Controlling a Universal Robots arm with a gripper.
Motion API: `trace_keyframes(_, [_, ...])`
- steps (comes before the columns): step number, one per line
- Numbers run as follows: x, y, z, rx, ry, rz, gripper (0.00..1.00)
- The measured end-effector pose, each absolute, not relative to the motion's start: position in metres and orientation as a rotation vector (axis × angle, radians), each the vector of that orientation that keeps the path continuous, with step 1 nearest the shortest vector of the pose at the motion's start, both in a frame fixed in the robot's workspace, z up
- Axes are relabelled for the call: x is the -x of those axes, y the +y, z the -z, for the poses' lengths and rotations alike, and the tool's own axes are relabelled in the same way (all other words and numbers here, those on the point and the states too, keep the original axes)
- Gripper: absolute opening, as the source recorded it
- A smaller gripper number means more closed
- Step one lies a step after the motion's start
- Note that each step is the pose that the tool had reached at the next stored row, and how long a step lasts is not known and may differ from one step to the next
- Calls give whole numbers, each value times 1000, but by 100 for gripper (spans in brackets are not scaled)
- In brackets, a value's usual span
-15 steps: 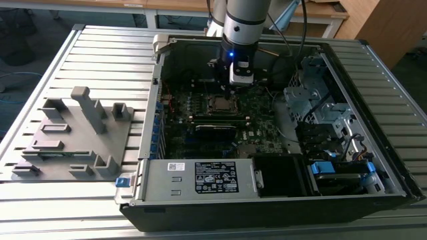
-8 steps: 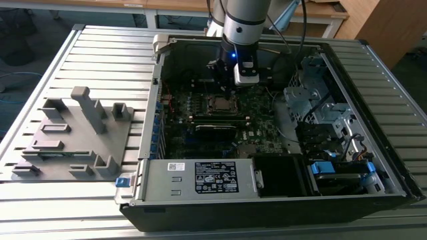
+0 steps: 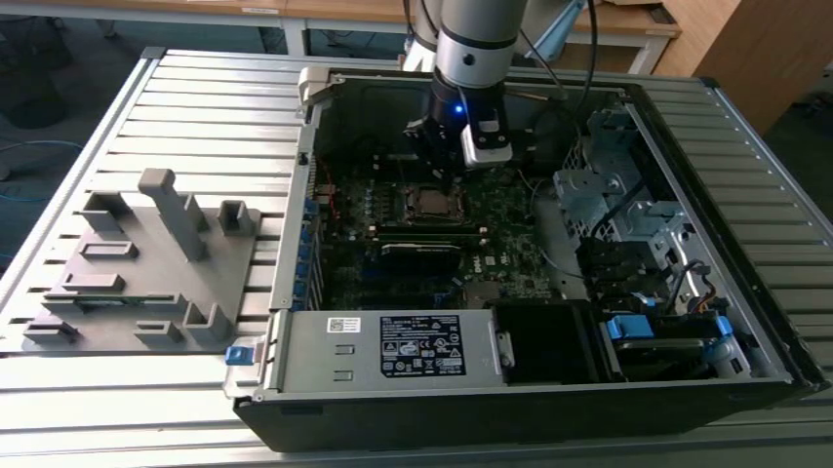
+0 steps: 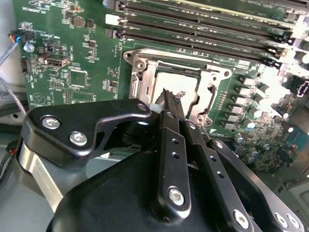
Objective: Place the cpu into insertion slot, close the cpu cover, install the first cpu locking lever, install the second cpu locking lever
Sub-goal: 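Close the cpu cover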
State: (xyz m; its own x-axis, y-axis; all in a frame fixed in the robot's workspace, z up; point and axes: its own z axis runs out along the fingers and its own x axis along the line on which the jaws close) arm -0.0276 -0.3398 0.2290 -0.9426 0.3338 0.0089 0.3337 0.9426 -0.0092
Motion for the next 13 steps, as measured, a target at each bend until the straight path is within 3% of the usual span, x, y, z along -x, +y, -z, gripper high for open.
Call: trace_keyframes(13, [28, -340, -227, 341, -3127, -7, 10])
